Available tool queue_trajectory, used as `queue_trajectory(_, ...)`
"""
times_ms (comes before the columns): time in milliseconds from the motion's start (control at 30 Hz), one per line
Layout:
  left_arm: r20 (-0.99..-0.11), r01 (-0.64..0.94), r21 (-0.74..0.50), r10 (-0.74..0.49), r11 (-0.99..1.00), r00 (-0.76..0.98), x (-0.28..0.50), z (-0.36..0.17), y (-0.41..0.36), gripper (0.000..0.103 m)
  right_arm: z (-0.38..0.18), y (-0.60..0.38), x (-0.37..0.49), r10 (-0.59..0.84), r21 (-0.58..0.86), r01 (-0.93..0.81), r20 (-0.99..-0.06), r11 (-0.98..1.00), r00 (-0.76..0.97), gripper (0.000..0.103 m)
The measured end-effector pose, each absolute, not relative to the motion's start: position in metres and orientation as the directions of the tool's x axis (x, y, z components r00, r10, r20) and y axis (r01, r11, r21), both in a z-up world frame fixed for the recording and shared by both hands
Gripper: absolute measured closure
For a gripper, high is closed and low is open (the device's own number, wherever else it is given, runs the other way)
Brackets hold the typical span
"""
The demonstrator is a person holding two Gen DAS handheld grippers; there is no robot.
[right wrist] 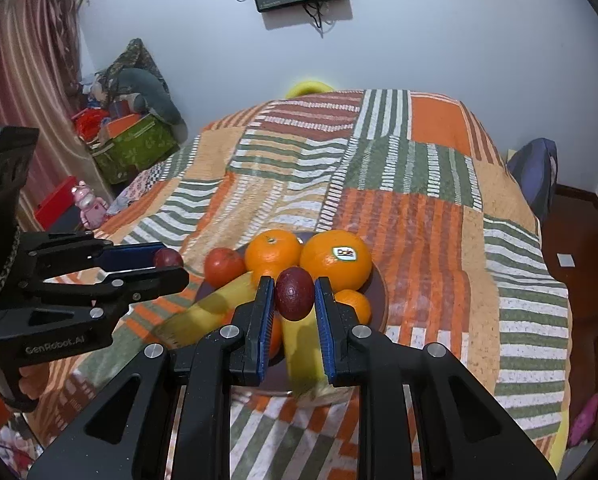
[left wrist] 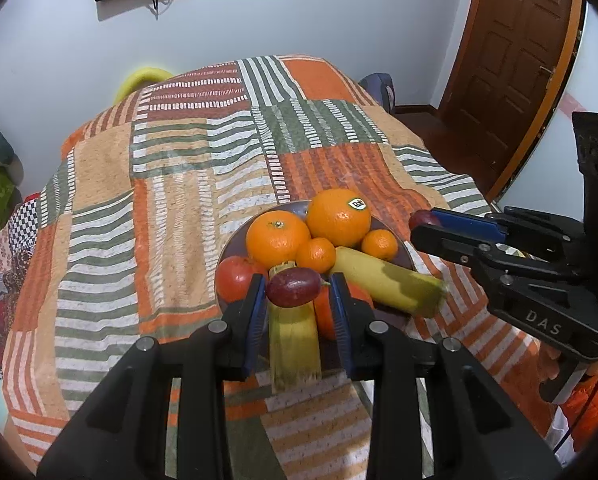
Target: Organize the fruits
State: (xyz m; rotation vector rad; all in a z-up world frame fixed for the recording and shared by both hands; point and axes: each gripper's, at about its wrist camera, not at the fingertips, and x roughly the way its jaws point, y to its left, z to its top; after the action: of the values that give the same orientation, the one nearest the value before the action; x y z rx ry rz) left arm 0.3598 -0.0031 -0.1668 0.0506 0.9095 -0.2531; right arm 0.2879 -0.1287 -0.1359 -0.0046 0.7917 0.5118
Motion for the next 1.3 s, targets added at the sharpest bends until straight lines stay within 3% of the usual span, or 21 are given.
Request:
queue_trajectory(467,-0.828,0.233,-0.03,-0.155,0.972,0.539,0.39,-0.202,-0.02,0.071,-0.168,-0.125,0.313,0.429,0.21,-0.423,-0.729,0.881,0.533,0.084)
queue_trajectory(967,-0.851,0.206,-0.075,-0.17,0.976,0.497,0.403,-0.219,-0.017,0.068,-0.183,-0.123,0.322,0.436,0.227,-0.418,-0.737,0.88,0.517,0.084)
queue_trajectory(1167,-0.851,0.188,-0.085,-0.169,0.979,0.497,0.402,-0.218,-0.012,0.056,-0.181,-0.122,0.319,0.446,0.236,-0.425,-0.737,0.874,0.508,0.07)
queue_trajectory(1300,-0.841,0.189,-0.083,-0.171,0.978,0.513,0.392,-0.209,-0.01,0.055,-0.176,-0.126,0.314,0.437,0.228,-0.418,-0.735,0.88,0.519,0.067)
